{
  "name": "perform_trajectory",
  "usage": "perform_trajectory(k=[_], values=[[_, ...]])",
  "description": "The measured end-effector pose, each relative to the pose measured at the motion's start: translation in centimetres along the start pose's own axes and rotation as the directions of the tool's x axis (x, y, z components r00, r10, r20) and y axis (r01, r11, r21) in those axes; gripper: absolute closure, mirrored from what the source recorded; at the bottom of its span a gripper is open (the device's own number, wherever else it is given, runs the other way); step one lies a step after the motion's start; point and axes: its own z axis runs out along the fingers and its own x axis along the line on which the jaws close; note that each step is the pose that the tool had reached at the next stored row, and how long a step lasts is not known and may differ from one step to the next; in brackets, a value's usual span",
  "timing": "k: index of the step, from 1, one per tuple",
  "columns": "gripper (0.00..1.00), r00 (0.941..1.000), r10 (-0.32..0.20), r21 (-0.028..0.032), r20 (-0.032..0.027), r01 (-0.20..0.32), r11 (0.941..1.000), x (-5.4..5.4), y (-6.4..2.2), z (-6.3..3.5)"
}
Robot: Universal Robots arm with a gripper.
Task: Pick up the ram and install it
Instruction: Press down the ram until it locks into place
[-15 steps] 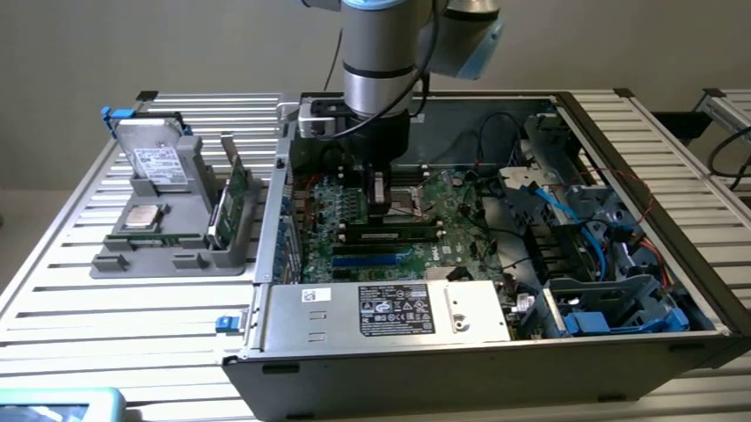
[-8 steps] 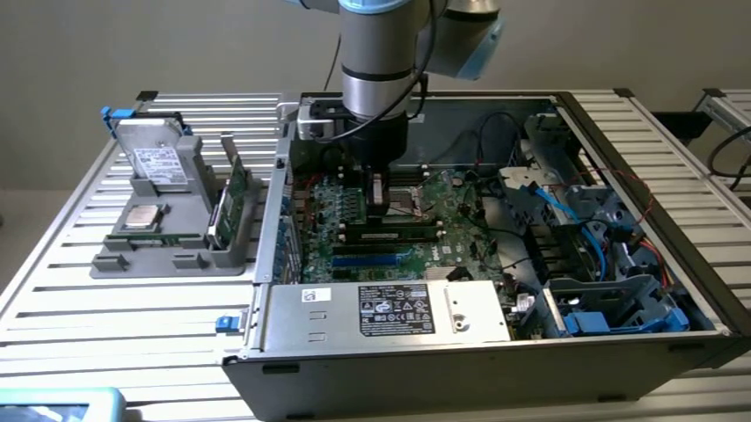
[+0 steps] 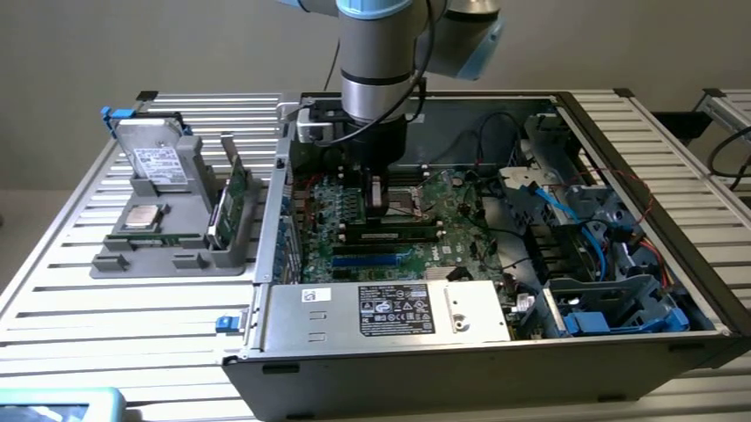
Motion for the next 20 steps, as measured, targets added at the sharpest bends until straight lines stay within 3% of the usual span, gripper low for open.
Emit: perform_trajectory(k=[12, 14, 20], values=[[0.89, 1.0, 0.0, -0.0001, 0.0035, 0.0, 1.0, 0.0, 0.0, 0.35], [0.89, 1.0, 0.0, 0.0014, 0.0058, 0.0, 1.0, 0.0, -0.05, -0.05], [0.89, 1.0, 0.0, -0.0003, 0.0035, 0.0, 1.0, 0.2, -0.82, -1.75]])
